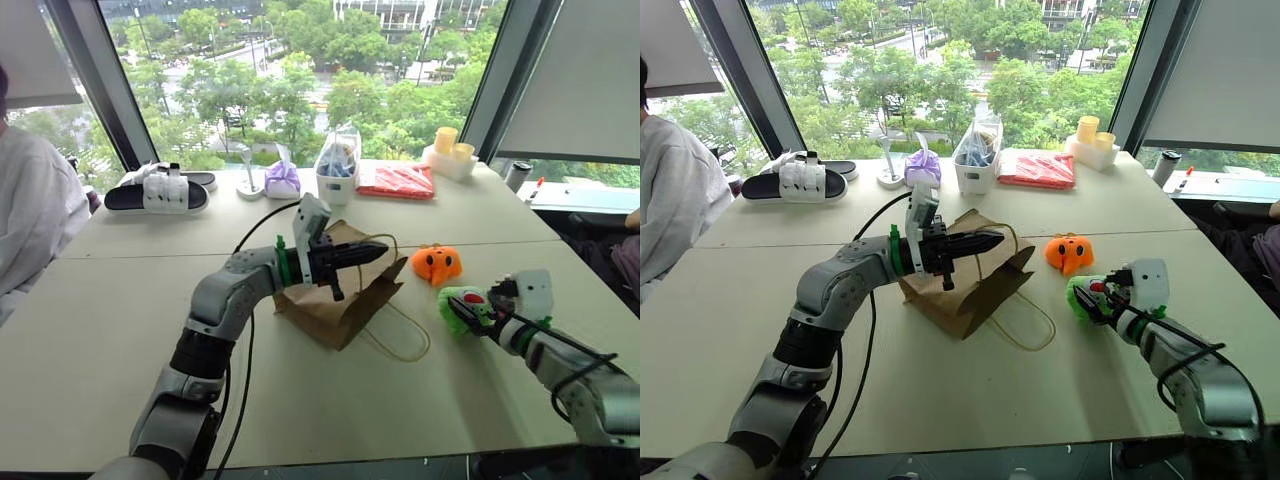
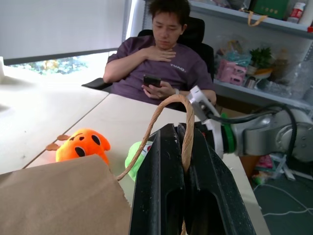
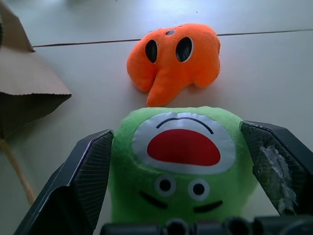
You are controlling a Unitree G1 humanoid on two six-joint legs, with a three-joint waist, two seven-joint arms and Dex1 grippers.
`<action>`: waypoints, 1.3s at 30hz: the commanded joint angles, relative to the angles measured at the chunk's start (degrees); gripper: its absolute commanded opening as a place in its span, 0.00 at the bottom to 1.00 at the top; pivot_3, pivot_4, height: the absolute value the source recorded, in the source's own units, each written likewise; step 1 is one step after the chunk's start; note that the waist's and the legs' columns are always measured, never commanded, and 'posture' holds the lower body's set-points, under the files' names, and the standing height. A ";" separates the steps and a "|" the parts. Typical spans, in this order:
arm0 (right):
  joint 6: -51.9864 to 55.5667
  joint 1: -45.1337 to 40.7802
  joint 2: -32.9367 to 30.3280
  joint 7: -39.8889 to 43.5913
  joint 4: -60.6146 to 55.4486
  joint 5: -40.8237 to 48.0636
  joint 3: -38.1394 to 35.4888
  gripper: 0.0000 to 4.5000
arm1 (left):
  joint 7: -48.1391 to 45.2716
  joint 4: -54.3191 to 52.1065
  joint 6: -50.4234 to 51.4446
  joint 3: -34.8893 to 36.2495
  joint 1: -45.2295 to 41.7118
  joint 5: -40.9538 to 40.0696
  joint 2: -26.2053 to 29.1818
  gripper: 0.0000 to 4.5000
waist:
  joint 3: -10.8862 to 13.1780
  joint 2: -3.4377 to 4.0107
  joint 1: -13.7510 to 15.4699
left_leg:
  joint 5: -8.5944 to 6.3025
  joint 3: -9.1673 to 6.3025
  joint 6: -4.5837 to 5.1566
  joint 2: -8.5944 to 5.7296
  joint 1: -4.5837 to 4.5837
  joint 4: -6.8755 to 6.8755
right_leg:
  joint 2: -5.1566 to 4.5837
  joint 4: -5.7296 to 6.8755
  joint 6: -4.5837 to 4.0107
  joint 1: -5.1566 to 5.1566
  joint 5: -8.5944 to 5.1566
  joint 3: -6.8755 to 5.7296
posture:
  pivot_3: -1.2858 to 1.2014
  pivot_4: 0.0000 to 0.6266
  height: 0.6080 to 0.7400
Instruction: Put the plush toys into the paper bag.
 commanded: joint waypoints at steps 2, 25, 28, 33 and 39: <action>-3.25 -2.14 0.10 1.41 8.15 -4.50 1.72 0.87 | 0.41 -1.69 -2.07 -0.81 0.41 1.33 -0.11 0.00 | 0.00 0.00 0.17 | 0.00 -0.02 0.00 -0.01 -0.01 0.00 | 0.00 -0.02 0.00 0.01 0.00 -0.01 | 0.52 0.24 1.00; 12.71 -4.69 -4.58 15.96 -21.56 15.62 2.32 0.01 | -1.63 2.53 1.38 5.82 -4.74 -6.74 -0.98 0.00 | 0.01 0.02 0.00 | -0.01 -0.11 0.02 0.01 0.00 0.04 | 0.01 -0.04 0.01 0.08 0.00 -0.09 | 0.52 0.24 1.00; 12.17 -6.89 -3.12 15.55 -19.95 14.18 5.21 0.01 | -2.38 1.81 2.42 5.70 -4.59 -7.46 -0.88 0.00 | 0.01 0.02 -0.02 | -0.01 -0.10 0.02 -0.01 -0.03 0.06 | 0.00 -0.02 0.01 0.04 0.00 -0.08 | 0.52 0.24 1.00; 8.13 -14.94 3.03 13.88 -12.47 7.83 13.00 0.01 | -3.13 -1.31 4.03 4.31 -3.08 -8.16 -0.80 0.00 | 0.01 0.02 -0.27 | 0.00 -0.08 0.00 0.00 -0.02 0.04 | 0.00 0.02 0.01 -0.04 0.00 -0.05 | 0.52 0.24 1.00; 4.49 -17.31 3.75 15.68 -6.66 -0.46 20.59 0.01 | -0.57 -2.88 5.21 5.25 -1.90 -9.20 -2.01 0.00 | 0.01 0.02 0.10 | 0.05 -0.13 -0.10 -0.02 -0.08 0.02 | 0.00 0.02 0.01 -0.08 0.00 -0.06 | 0.52 0.24 1.00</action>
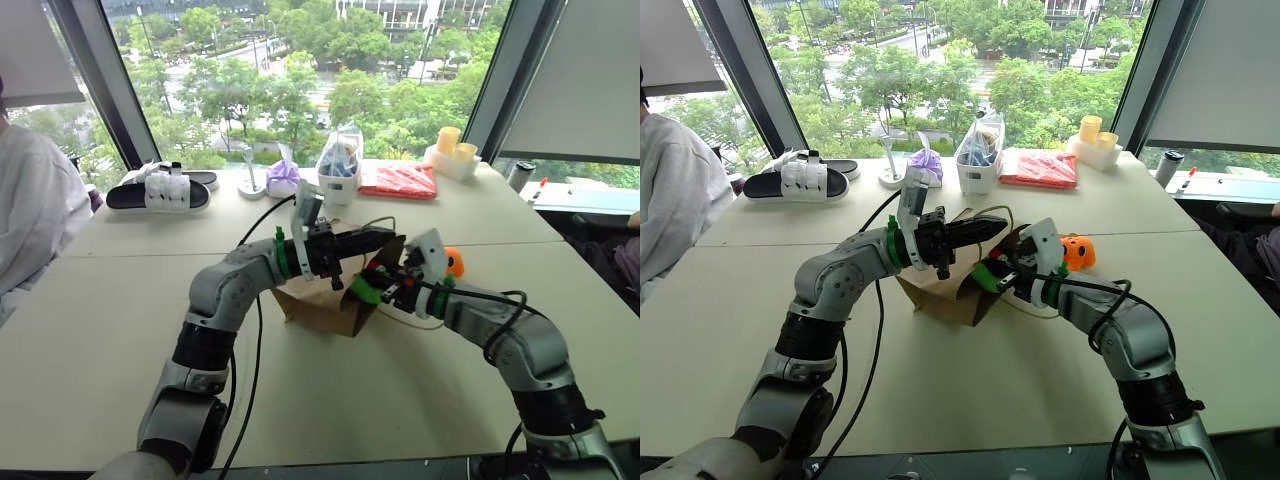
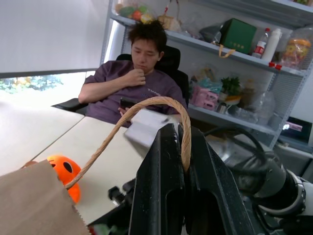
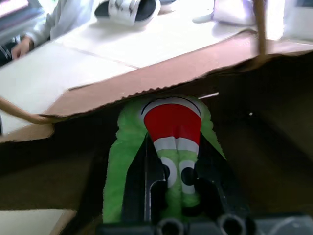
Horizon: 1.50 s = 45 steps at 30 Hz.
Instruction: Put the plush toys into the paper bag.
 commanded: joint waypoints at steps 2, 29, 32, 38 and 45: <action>-3.19 -0.88 0.40 1.54 1.02 -3.35 1.27 0.10 | 1.62 -2.82 0.61 1.16 0.28 -1.91 -0.80 0.00 | 0.00 0.00 -0.10 | 0.00 0.03 0.00 -0.01 -0.01 0.00 | -0.02 -0.03 0.00 -0.01 0.00 0.01 | 0.52 0.24 1.00; -5.06 -6.09 -0.69 -14.35 19.21 -3.31 -21.33 1.00 | 8.80 0.16 -1.81 4.26 0.50 -1.14 -1.17 0.00 | -0.03 0.04 -0.69 | -0.03 0.22 0.08 0.03 0.15 -0.01 | 0.00 0.07 -0.03 0.04 0.02 0.11 | 0.52 0.24 1.00; -8.66 -12.34 0.34 -15.04 32.30 -8.90 -17.20 1.00 | 9.07 -0.18 -1.99 4.02 0.71 -0.95 -1.28 0.00 | -0.03 0.06 -0.57 | 0.04 0.23 -0.05 0.04 0.04 -0.08 | 0.01 0.10 -0.04 -0.13 0.02 0.14 | 0.52 0.24 1.00; -19.70 -22.95 1.22 -16.71 58.40 -20.23 -9.72 0.88 | 10.77 -2.89 -1.81 3.93 2.43 -0.82 -0.77 0.00 | -0.03 0.05 -0.36 | 0.15 0.26 -0.24 -0.01 -0.03 -0.13 | -0.05 -0.02 -0.04 -0.15 0.03 0.14 | 0.52 0.24 1.00; -24.67 -23.82 1.01 -15.49 63.88 -24.50 -8.11 0.14 | 12.05 -4.24 -1.41 4.10 3.62 -1.37 -0.64 0.00 | -0.03 0.04 -0.51 | 0.15 0.25 -0.26 0.00 0.04 -0.07 | -0.04 -0.03 -0.04 -0.04 0.03 0.13 | 0.52 0.24 1.00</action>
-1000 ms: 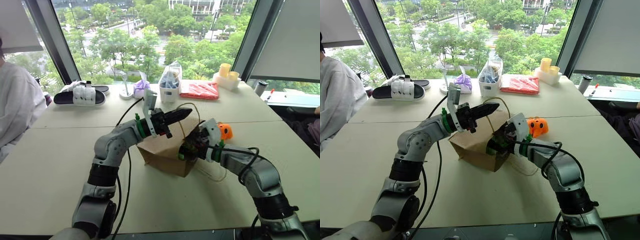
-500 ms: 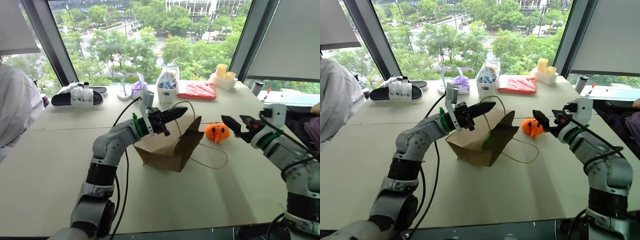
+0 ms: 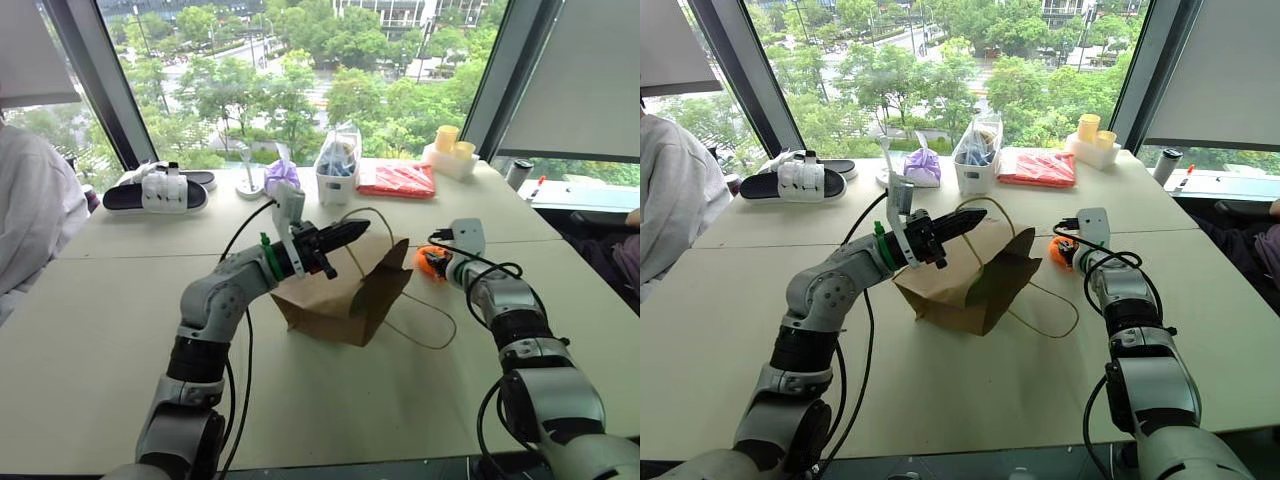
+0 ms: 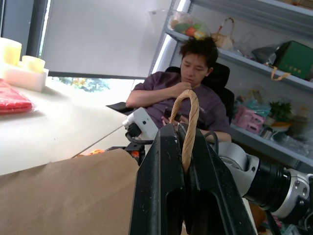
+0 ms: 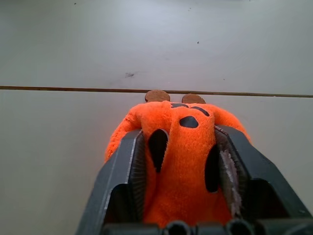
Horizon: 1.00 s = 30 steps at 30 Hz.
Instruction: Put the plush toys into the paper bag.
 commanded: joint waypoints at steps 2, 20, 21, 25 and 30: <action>-0.78 0.35 -0.74 0.72 0.77 -1.91 0.18 0.02 | 0.16 -1.85 -0.70 0.46 -0.60 -0.68 -0.42 0.00 | 0.00 0.00 0.00 | 0.00 -0.01 0.01 0.00 0.06 0.07 | 0.01 0.00 0.00 0.11 0.00 0.00 | 0.52 0.24 1.00; 42.21 33.98 -13.46 15.51 -82.51 42.23 -23.73 0.02 | -2.47 5.80 0.39 3.73 -6.51 -4.08 -2.16 0.00 | 0.02 0.02 0.20 | -0.23 -0.15 0.40 0.04 0.00 0.03 | 0.03 -0.07 0.03 0.10 0.00 -0.11 | 0.52 0.24 1.00; 43.60 34.83 -13.58 15.07 -83.93 43.72 -23.55 0.02 | -2.89 5.96 0.52 3.52 -6.63 -4.18 -2.16 0.00 | 0.02 0.01 0.26 | -0.23 -0.12 0.40 0.04 0.00 0.07 | 0.03 -0.06 0.03 0.13 0.00 -0.10 | 0.52 0.24 1.00; 43.75 32.50 -11.23 10.92 -84.58 42.94 -18.25 0.02 | -4.20 6.17 1.18 2.91 -6.84 -4.57 -2.54 0.00 | 0.03 0.00 0.31 | -0.23 -0.12 0.41 0.03 0.00 0.28 | 0.03 -0.05 0.03 0.23 0.00 -0.11 | 0.52 0.24 1.00; 40.08 28.25 -10.87 11.56 -81.11 37.54 -7.83 0.02 | -4.23 5.50 1.63 2.54 -6.83 -4.86 -3.51 0.00 | 0.03 0.00 0.48 | -0.23 -0.13 0.40 0.02 -0.01 0.30 | 0.03 0.00 0.03 0.19 0.00 -0.12 | 0.52 0.24 1.00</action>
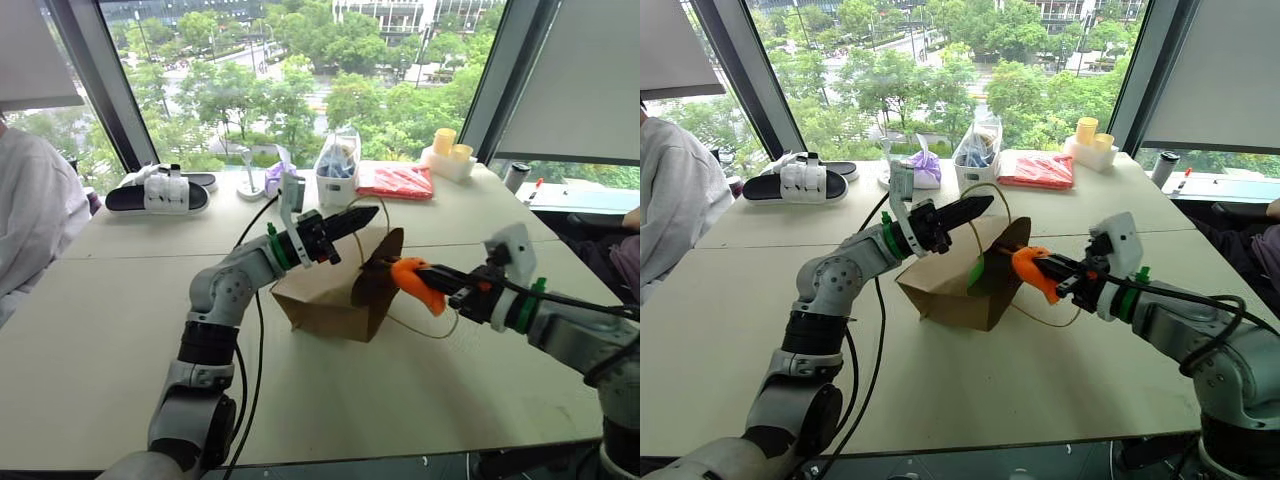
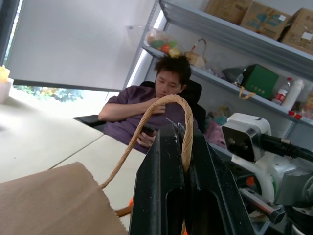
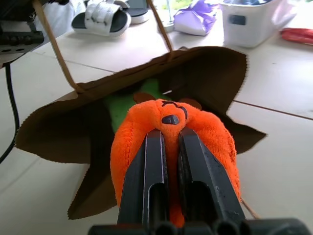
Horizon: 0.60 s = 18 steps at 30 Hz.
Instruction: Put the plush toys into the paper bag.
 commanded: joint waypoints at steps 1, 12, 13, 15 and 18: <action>-4.48 -3.66 0.01 1.31 2.57 -4.75 6.93 0.02 | -0.01 -1.43 0.07 0.29 -1.56 -1.25 -0.75 0.00 | 0.01 -0.01 0.02 | 0.00 -0.03 0.01 0.00 -0.02 -0.01 | 0.00 0.00 0.00 -0.01 0.00 -0.01 | 0.52 0.24 1.00; -16.16 -10.16 3.37 5.14 14.05 -16.74 17.44 0.24 | 3.49 -3.46 1.30 2.29 -0.82 -3.46 -1.52 0.00 | 0.02 -0.03 0.04 | 0.05 -0.03 -0.10 -0.04 -0.08 -0.05 | -0.02 -0.02 0.00 -0.10 0.00 0.00 | 0.52 0.24 1.00; -16.21 -10.05 3.31 5.33 14.02 -16.96 17.36 0.35 | 4.23 -3.15 1.33 3.07 -1.01 -3.99 -1.68 0.00 | 0.02 -0.03 0.02 | 0.05 -0.03 -0.09 -0.03 -0.08 -0.05 | -0.02 -0.03 0.00 -0.10 0.00 0.00 | 0.52 0.24 1.00; -16.14 -9.65 3.22 5.55 13.69 -17.21 17.03 0.56 | 5.75 -2.35 1.24 4.58 -1.50 -5.04 -2.26 0.00 | 0.02 -0.03 0.00 | 0.04 -0.04 -0.08 -0.03 -0.07 -0.06 | -0.02 -0.02 0.00 -0.11 0.00 0.00 | 0.52 0.24 1.00; -15.58 -8.88 3.28 5.34 12.84 -17.04 15.91 0.92 | 7.54 -1.44 1.52 6.36 -2.20 -6.70 -3.19 0.00 | 0.02 -0.03 0.01 | 0.03 -0.05 -0.07 -0.02 -0.06 -0.06 | -0.01 0.00 0.00 -0.11 0.00 0.00 | 0.52 0.24 1.00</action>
